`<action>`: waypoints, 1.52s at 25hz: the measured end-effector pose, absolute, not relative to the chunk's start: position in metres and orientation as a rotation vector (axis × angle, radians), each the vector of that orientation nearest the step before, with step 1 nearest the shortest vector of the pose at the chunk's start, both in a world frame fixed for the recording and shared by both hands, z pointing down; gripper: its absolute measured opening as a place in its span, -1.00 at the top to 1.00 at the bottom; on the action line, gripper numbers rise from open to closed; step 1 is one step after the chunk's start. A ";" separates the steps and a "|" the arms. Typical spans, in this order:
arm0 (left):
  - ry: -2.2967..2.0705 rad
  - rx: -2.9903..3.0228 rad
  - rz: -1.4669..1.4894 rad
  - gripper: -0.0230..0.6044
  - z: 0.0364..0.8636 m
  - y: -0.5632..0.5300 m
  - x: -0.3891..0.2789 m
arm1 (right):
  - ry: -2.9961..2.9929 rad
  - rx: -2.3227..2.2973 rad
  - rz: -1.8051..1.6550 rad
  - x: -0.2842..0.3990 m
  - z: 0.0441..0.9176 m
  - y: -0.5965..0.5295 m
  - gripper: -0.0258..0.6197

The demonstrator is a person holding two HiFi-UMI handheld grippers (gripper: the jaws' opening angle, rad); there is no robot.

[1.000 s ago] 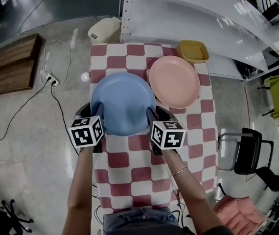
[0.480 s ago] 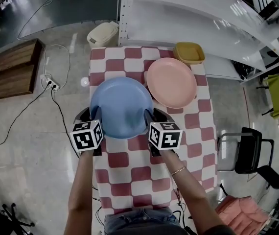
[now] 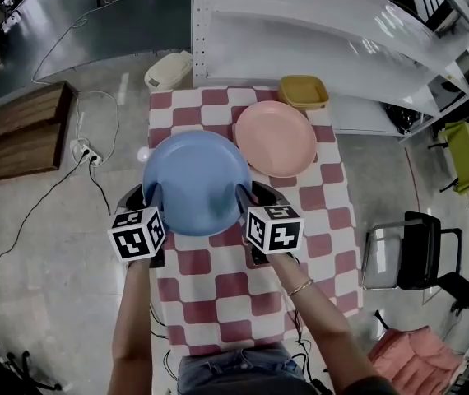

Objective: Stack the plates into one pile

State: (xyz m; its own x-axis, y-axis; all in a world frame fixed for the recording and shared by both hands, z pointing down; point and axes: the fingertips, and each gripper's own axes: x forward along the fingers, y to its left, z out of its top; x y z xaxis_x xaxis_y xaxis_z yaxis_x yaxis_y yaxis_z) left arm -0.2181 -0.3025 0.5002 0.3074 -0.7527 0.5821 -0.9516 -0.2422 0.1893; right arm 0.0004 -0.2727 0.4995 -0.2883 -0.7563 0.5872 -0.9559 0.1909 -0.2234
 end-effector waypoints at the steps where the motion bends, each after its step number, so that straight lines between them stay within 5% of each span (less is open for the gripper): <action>1: -1.505 2.083 0.513 0.53 0.495 -0.301 -0.214 | -2.130 1.620 0.795 0.005 0.495 -0.270 0.54; 25: -1.295 2.203 0.541 0.54 0.494 -0.350 0.004 | -2.005 1.816 0.803 0.212 0.486 -0.281 0.54; 38: -1.320 2.214 0.574 0.54 0.517 -0.402 0.046 | -2.009 1.791 0.796 0.255 0.516 -0.339 0.54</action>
State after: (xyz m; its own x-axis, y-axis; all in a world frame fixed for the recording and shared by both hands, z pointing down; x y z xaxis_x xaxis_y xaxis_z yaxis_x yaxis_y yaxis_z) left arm 0.0460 -0.4021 0.5174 0.4422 -0.6825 0.5820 -0.8912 -0.4078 0.1988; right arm 0.2552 -0.3391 0.5164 -0.1525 -0.7949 0.5873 -0.9814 0.0514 -0.1851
